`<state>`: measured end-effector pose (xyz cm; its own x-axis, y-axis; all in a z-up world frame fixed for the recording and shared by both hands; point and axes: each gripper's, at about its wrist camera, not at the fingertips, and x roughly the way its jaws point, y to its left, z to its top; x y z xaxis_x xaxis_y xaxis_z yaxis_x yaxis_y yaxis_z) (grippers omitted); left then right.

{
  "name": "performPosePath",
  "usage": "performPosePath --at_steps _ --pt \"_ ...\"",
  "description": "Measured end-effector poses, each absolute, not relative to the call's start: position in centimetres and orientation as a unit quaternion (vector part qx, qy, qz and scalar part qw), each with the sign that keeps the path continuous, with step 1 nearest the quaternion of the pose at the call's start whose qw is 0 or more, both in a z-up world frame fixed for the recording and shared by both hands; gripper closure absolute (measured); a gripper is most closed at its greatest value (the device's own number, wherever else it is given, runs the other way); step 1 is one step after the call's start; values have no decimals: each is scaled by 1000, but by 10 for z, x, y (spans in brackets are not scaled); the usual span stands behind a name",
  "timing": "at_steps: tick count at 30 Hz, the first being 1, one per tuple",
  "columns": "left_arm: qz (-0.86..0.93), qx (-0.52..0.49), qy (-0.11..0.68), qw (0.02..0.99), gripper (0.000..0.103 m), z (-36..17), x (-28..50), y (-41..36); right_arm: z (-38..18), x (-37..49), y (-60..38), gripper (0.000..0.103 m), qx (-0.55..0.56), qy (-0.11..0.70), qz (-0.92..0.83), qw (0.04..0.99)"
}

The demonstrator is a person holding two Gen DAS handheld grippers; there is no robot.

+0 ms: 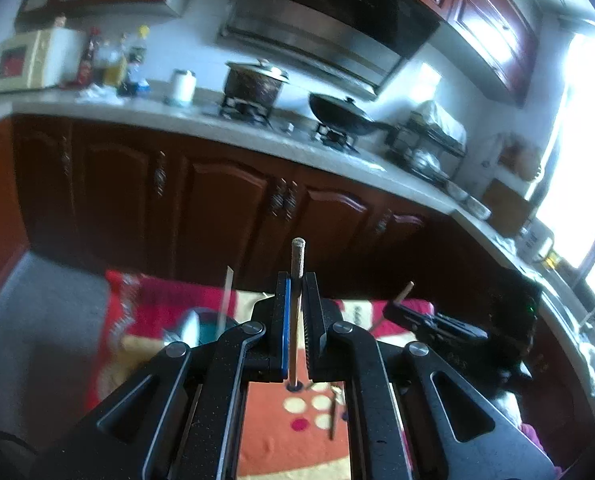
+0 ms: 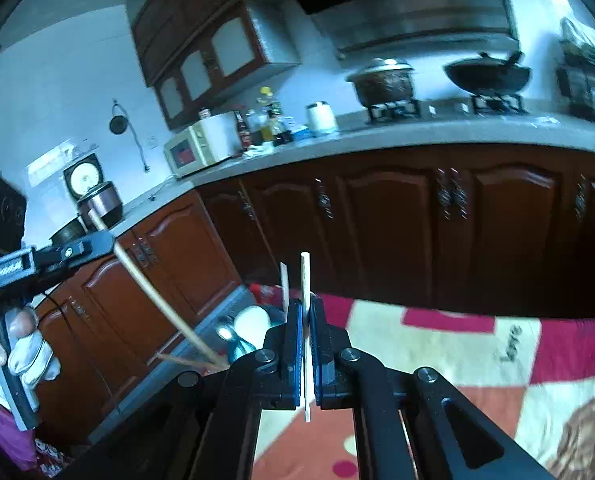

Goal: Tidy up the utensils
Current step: 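Lift both chopsticks and carry them over the white holder, then lower both chopsticks into the holder and open both tools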

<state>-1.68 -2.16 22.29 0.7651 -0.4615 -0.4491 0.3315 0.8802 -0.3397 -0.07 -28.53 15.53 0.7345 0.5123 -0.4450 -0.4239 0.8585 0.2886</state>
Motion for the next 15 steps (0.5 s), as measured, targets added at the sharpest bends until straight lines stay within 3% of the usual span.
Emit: performPosePath --at_steps 6,15 --pt "-174 -109 258 944 99 228 11 -2 168 20 -245 100 69 255 269 926" --pt "-125 -82 270 951 99 189 57 3 146 57 -201 100 55 268 276 922"
